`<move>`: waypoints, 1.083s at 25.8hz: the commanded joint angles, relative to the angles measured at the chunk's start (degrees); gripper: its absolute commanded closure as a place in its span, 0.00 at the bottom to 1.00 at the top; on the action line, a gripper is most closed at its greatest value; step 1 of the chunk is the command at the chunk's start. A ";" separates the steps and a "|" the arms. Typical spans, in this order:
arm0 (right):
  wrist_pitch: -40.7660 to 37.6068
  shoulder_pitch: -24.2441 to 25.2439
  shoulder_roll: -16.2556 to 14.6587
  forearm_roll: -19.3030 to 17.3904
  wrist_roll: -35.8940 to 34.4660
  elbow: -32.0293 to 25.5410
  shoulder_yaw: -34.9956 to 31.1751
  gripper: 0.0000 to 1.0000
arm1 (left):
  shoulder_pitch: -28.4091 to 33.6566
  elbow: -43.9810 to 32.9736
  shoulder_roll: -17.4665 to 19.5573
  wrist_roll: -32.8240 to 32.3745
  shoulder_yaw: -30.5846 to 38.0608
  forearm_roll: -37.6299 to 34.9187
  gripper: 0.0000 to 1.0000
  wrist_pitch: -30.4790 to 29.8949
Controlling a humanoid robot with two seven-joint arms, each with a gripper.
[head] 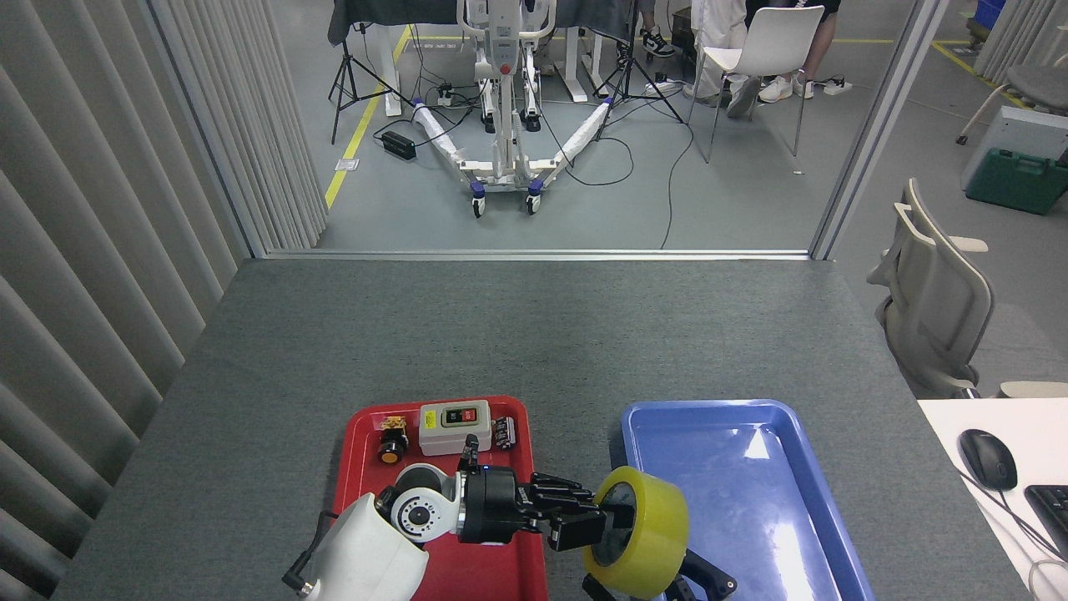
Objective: Place and move tape with both arms
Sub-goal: 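Bring the right gripper up to the tape roll held by the left, then grasp the tape roll with the right gripper and release the left, then lower the tape roll into the blue tray with the right gripper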
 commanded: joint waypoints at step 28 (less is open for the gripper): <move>0.19 -8.55 -2.86 -4.41 15.18 1.66 -23.53 0.84 | 21.45 -27.81 15.16 58.32 9.29 -35.65 0.00 38.96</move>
